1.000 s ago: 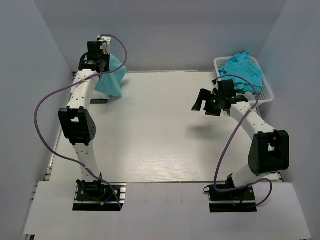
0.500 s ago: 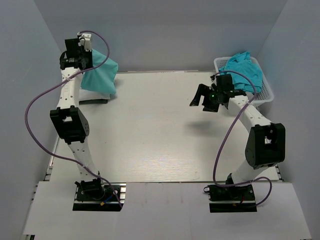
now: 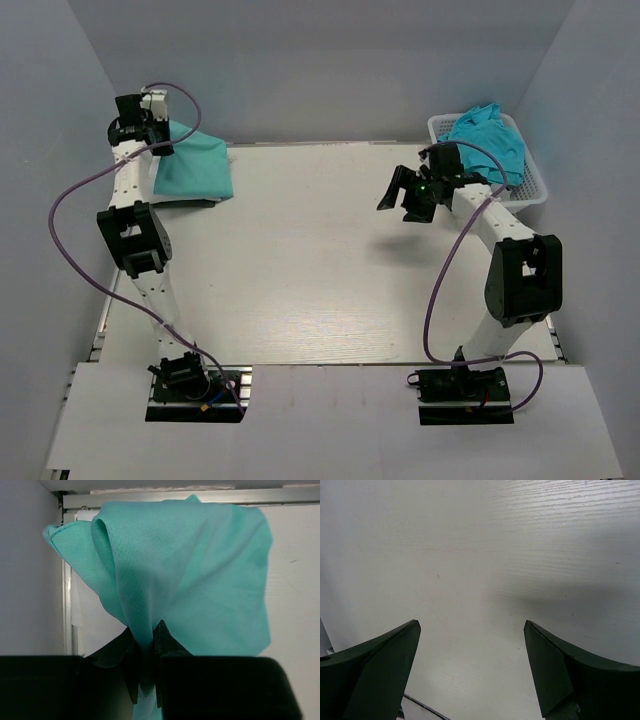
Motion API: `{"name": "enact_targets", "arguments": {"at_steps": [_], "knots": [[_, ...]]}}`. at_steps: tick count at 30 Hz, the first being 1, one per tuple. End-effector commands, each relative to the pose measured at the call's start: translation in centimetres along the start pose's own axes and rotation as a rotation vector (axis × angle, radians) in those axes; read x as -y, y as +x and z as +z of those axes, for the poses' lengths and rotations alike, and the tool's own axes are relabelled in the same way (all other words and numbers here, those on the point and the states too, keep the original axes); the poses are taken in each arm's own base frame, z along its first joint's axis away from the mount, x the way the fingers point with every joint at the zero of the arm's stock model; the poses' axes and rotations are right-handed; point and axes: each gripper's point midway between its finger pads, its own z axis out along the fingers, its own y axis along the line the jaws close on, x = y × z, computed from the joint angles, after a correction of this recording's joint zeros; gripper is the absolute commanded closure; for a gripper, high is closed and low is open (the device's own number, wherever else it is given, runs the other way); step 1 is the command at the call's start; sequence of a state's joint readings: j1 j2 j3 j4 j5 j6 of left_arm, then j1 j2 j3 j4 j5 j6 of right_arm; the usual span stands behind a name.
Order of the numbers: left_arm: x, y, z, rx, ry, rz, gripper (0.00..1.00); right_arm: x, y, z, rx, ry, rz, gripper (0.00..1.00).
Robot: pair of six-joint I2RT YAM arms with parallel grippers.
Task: Fold and stack the t-shirts
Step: Put the neatly folded tshirt into the corner of the board with the left arm
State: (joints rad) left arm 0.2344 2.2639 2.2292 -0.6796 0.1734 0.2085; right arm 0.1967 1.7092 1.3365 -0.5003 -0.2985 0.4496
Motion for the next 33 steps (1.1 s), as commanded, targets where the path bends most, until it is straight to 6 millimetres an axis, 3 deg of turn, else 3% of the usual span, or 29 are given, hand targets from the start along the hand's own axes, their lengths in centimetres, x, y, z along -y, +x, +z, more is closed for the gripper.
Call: {"name": "enact_targets", "arguments": {"at_steps": [1, 7, 8, 11, 13, 17, 19, 21, 22, 23, 26, 28, 29, 30, 31, 32, 33], "knots": [[-2.5, -2.8, -1.5, 0.087, -0.03, 0.02, 1.0, -0.7, -0.9, 0.0, -0.001, -0.008, 0.015, 0.1], [-5.7, -1.8, 0.4, 0.099, -0.059, -0.027, 1.0, -1.0, -1.7, 0.3, -0.019, -0.007, 0.019, 0.1], [-6.6, -1.9, 0.6, 0.108, -0.083, -0.03, 0.8, -1.2, -1.9, 0.3, -0.017, -0.01, 0.014, 0.1], [-8.2, -2.1, 1.1, 0.136, -0.142, -0.092, 0.0, -1.3, -1.8, 0.4, -0.033, -0.012, 0.014, 0.1], [-8.2, -2.1, 1.1, 0.137, -0.148, -0.133, 0.0, -1.3, -1.6, 0.3, -0.043, -0.012, 0.017, 0.1], [-7.0, -4.0, -1.0, 0.186, -0.1, -0.171, 0.0, -2.0, -1.2, 0.0, -0.048, -0.051, 0.01, 0.1], [-5.1, -4.6, -1.7, 0.196, -0.04, -0.192, 0.0, -2.6, -1.7, -0.6, -0.011, -0.081, -0.003, 0.1], [-3.7, -5.9, -3.7, 0.218, -0.019, -0.201, 0.0, -2.3, -0.7, -1.0, -0.008, -0.082, -0.002, 0.1], [-2.5, -5.8, -4.0, 0.208, 0.012, -0.219, 0.0, -2.8, -1.3, -1.8, 0.036, -0.096, -0.017, 0.1], [-0.4, -6.7, -5.5, 0.214, 0.085, -0.265, 0.0, -2.5, -0.5, -2.1, 0.037, -0.089, -0.022, 0.1], [3.3, -6.1, -7.7, 0.148, 0.189, -0.403, 0.0, -2.1, 0.0, -3.2, 0.078, -0.084, -0.033, 0.1], [7.2, -5.5, -10.7, 0.134, 0.199, -0.397, 0.0, -1.8, 1.2, -4.0, 0.089, -0.085, -0.043, 0.1], [7.8, -6.2, -11.7, 0.193, 0.149, -0.383, 0.0, -1.7, 1.5, -4.1, 0.094, -0.085, -0.045, 0.1], [11.8, -2.7, -11.4, 0.123, 0.179, -0.367, 0.0, -1.3, 2.7, -4.7, 0.092, -0.081, -0.043, 0.1], [13.4, -4.2, -15.7, 0.209, 0.206, -0.344, 0.0, -1.3, 3.0, -4.8, 0.101, -0.091, -0.048, 0.1], [15.2, -3.5, -17.1, 0.217, 0.246, -0.353, 0.0, -1.6, 3.0, -5.5, 0.128, -0.104, -0.057, 0.1], [18.1, -0.4, -17.1, 0.166, 0.297, -0.329, 0.0, -1.4, 3.8, -6.0, 0.138, -0.108, -0.055, 0.1]]}}
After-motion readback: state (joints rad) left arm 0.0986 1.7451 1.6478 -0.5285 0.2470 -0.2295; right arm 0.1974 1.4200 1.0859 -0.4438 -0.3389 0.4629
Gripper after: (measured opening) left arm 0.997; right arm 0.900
